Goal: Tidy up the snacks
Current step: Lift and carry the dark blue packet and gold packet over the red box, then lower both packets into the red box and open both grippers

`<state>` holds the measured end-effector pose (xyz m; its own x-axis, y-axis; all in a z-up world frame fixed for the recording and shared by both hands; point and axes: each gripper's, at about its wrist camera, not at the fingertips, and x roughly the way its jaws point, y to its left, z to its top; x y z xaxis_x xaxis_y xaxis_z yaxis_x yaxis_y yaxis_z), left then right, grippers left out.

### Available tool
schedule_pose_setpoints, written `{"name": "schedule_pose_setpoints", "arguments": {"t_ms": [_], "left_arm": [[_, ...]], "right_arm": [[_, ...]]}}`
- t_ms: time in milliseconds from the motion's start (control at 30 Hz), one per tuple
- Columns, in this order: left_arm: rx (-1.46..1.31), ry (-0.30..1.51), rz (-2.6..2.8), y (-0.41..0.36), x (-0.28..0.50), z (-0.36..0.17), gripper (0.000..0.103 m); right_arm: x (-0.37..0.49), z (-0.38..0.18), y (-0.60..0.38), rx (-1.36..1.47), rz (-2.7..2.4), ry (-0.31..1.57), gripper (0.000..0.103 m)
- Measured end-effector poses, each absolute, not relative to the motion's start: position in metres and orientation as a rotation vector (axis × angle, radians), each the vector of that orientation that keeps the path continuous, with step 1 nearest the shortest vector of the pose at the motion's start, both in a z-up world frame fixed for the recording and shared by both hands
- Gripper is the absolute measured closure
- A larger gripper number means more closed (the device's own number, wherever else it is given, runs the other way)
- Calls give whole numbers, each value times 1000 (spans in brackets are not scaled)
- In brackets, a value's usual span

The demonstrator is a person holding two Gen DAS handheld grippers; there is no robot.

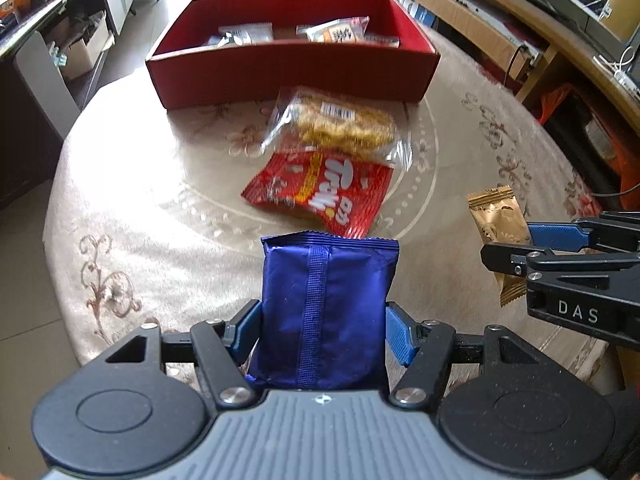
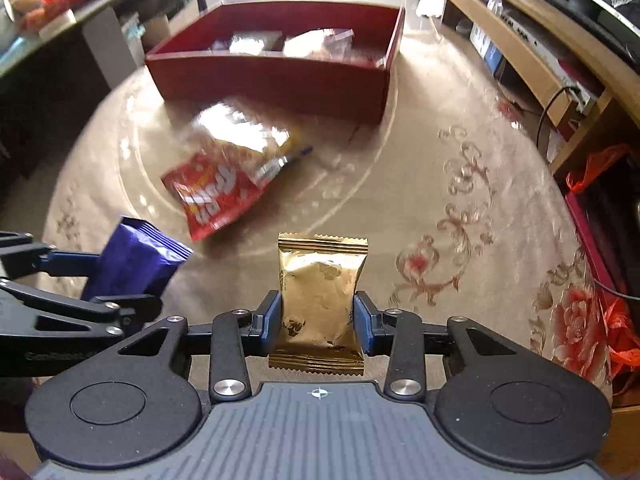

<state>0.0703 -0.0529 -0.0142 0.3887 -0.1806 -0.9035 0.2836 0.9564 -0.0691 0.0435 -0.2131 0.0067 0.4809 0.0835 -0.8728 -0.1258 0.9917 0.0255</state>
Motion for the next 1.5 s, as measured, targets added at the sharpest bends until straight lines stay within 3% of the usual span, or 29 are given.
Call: {"name": "schedule_pose_setpoints", "arguments": {"t_ms": [667, 1500], "left_arm": [[40, 989, -252, -54, 106, 33, 43], [-28, 910, -147, -80, 252, 52, 43]], "right_arm": [[75, 46, -210, -15, 131, 915, 57], [199, 55, -218, 29, 101, 880, 57]]}}
